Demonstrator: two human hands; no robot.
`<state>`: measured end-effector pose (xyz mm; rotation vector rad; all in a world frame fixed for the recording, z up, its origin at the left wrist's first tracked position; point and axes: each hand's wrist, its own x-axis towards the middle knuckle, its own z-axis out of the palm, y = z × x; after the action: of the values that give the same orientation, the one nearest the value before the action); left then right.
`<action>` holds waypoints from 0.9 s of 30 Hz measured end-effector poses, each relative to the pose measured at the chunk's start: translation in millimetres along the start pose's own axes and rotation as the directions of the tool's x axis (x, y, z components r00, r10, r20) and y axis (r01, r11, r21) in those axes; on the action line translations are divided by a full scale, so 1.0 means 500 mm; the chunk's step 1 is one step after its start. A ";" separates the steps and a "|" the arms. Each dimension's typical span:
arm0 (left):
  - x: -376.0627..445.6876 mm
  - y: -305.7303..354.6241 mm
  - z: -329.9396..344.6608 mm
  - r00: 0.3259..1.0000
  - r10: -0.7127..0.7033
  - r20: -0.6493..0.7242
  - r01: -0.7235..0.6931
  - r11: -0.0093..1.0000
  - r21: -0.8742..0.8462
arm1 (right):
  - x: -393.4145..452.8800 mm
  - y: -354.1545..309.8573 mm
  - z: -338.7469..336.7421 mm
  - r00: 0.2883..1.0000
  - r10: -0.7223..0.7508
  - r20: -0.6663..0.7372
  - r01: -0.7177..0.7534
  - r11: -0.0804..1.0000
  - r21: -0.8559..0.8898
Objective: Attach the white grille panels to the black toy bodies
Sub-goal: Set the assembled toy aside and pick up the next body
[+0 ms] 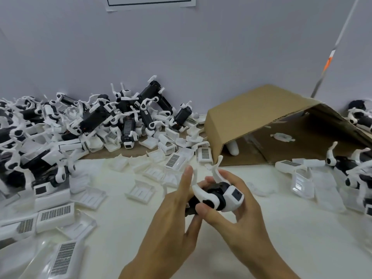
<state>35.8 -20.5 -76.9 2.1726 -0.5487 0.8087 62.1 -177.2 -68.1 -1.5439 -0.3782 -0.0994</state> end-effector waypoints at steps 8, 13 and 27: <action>0.014 -0.007 0.030 0.965 0.218 -0.143 -0.153 0.918 0.366 | 0.006 -0.005 0.005 0.991 0.120 -0.059 -0.113 0.988 0.107; 0.016 0.002 0.006 0.782 -0.484 -0.393 0.290 0.841 -0.457 | 0.007 -0.005 0.003 0.995 0.088 0.055 -0.090 0.995 0.039; 0.026 0.041 -0.010 0.584 -0.745 0.322 0.347 -0.129 -0.929 | -0.017 0.017 0.020 0.943 -0.280 0.180 0.322 0.902 -0.288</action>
<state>30.9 -31.1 -55.2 0.7241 0.1829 0.0974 54.9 -168.3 -78.9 -1.8015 -0.7389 -0.3116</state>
